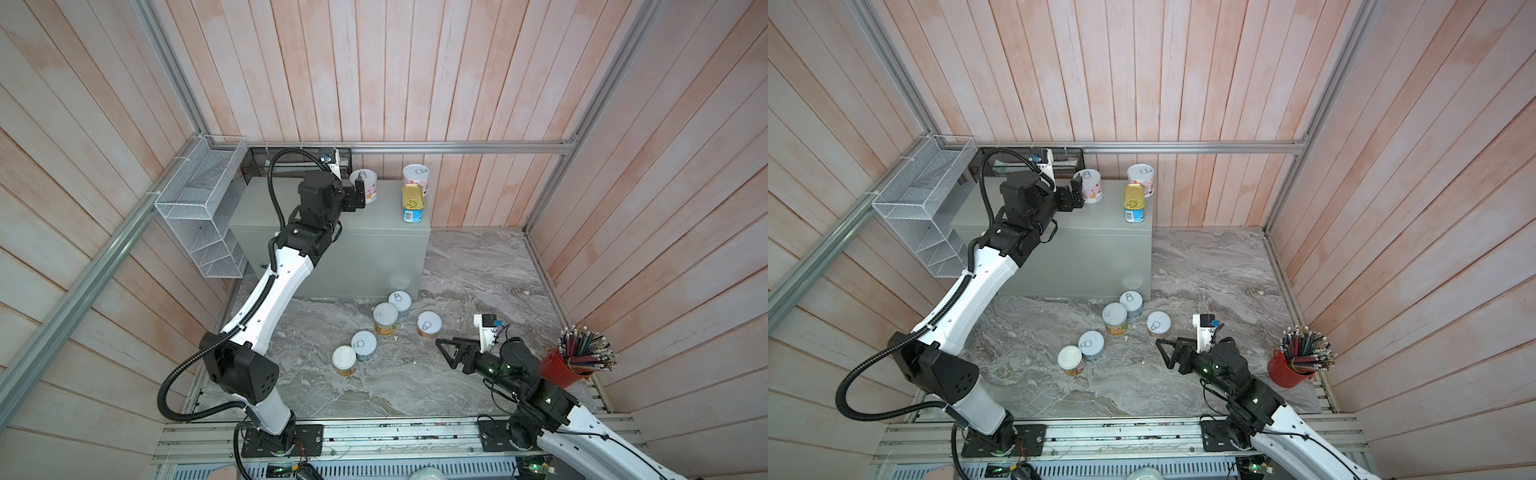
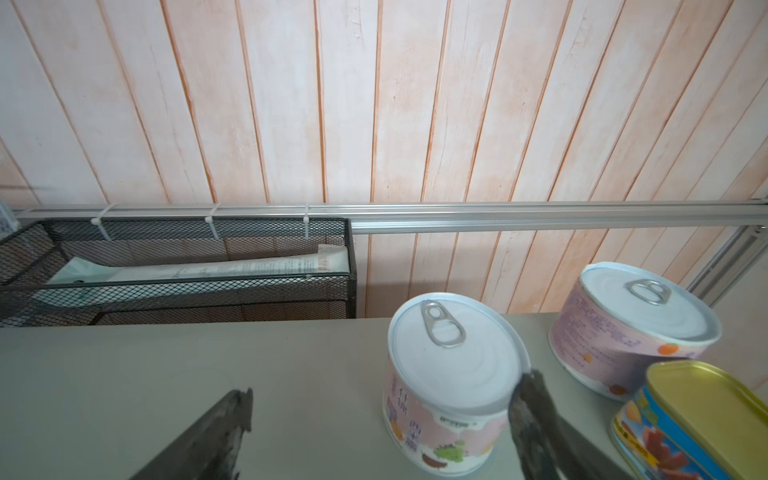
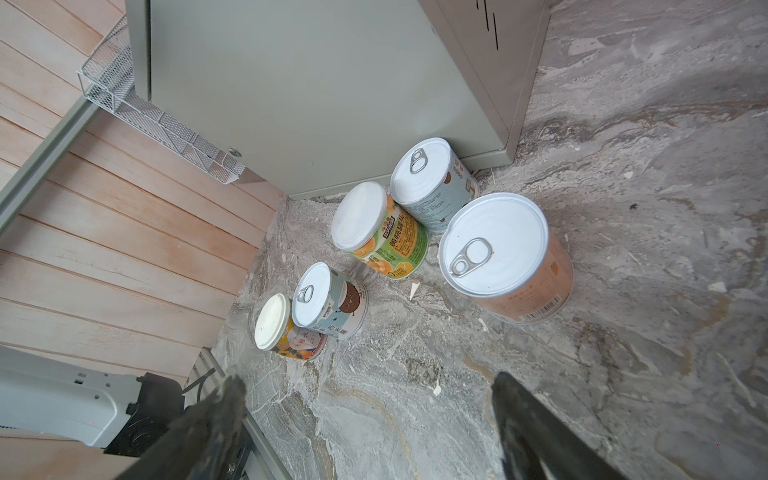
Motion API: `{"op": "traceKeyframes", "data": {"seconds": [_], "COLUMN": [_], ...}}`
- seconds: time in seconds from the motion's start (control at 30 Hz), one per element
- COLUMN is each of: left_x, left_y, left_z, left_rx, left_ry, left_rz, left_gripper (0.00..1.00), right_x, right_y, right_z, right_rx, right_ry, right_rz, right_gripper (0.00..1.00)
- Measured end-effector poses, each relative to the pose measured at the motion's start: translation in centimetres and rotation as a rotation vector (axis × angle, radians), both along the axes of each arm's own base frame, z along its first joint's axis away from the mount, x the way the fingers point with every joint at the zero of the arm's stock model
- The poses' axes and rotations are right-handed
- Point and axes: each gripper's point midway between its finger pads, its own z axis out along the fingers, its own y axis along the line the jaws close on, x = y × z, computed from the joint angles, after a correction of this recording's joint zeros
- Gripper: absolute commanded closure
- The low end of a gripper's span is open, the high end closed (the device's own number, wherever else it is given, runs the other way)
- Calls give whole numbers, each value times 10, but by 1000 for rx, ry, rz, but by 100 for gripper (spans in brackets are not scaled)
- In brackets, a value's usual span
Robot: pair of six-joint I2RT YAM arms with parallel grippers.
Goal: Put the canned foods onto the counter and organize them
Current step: 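Lower the pink can onto the cabinet top and open the left gripper, then raise the open left gripper away from the placed pink can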
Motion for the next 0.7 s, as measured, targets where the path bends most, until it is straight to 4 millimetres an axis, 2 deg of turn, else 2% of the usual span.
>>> {"op": "traceKeyframes", "data": {"seconds": [0.13,0.27,0.37,0.53,0.7], "left_x": [-1,1,3,18,39], "left_y": [11,20,24,21,11], "left_z": [15,16,16,1,-29], "left_rx": [7,37,48,61,69], "left_ry": [-55,-62,-64,-34,44], "left_rz": [54,87,94,95,62], "left_gripper": [20,37,40,43,44], "right_x": [0,-1,-1,-2,-3], "right_y": [0,-1,-1,-2,-4], "right_z": [1,5,7,8,10], "right_rx": [4,14,20,25,30], "right_ry": [-4,-15,-22,-26,-34], "right_rz": [0,-1,-1,-1,-7], "right_gripper": [8,8,8,8,8]}}
